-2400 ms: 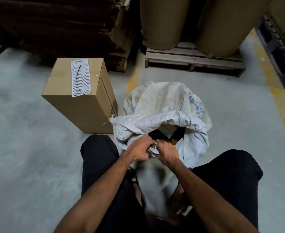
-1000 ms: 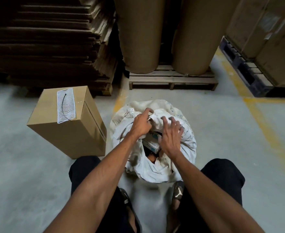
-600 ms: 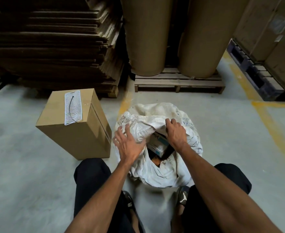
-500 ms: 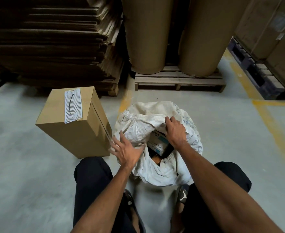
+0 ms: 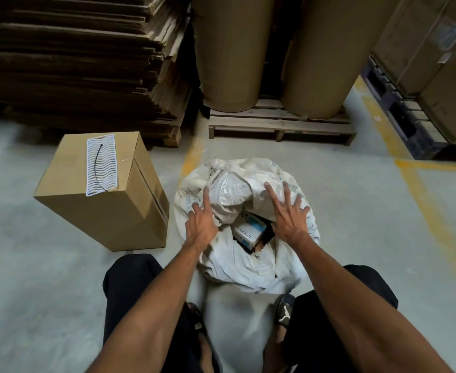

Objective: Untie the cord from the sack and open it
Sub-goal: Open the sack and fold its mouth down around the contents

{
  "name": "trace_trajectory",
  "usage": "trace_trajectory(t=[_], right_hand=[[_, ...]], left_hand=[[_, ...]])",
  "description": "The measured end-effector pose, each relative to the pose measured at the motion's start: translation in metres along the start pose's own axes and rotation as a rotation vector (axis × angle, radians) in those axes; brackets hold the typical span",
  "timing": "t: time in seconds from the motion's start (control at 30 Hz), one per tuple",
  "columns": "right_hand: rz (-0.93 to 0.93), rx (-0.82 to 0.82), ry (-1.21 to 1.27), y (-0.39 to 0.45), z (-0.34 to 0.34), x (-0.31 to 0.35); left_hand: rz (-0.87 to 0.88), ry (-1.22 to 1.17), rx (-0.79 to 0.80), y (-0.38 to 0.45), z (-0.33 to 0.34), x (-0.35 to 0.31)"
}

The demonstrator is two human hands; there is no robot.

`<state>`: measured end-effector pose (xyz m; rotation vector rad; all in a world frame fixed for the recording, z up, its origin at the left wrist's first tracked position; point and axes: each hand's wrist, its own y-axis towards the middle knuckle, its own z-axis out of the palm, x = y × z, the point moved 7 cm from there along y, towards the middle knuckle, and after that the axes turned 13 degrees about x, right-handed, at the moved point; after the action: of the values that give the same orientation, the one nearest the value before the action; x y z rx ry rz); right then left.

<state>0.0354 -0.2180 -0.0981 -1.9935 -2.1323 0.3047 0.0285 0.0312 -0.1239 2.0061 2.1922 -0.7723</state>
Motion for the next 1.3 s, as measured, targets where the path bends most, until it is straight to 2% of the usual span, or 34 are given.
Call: trace_trajectory(t=[0.13,0.23,0.37,0.5,0.7,0.8,0.93,1.03,1.17,1.3], right_hand=[[-0.017,-0.085,-0.057,0.006,0.014,-0.018],[-0.064,-0.060,-0.064,0.014,0.028,-0.022],[-0.045,0.007,-0.056,0.025,0.037,-0.023],[-0.020,0.114,-0.019,0.037,0.043,-0.022],[0.187,0.305,0.076,0.051,0.072,-0.032],[0.170,0.254,0.023,0.058,0.078,-0.029],[0.102,0.163,-0.071,0.074,0.064,-0.038],[0.143,0.092,-0.148,0.091,0.029,-0.062],[0.210,-0.013,-0.212,0.121,-0.025,-0.100],[0.264,-0.006,-0.254,0.140,-0.051,-0.116]], left_hand=[[0.195,0.167,-0.118,0.026,-0.055,-0.007],[0.271,0.317,-0.187,0.051,-0.088,-0.009],[0.327,0.548,-0.138,0.074,-0.090,-0.012],[0.293,0.590,-0.033,0.078,-0.059,-0.005],[0.056,0.280,0.161,0.087,-0.024,0.014],[-0.018,0.305,0.246,0.092,-0.006,0.006],[-0.073,0.523,0.196,0.098,0.009,0.000],[-0.090,0.687,0.160,0.111,0.002,0.001],[-0.045,0.814,0.057,0.135,-0.034,0.002],[-0.083,0.820,0.005,0.146,-0.056,0.003]])
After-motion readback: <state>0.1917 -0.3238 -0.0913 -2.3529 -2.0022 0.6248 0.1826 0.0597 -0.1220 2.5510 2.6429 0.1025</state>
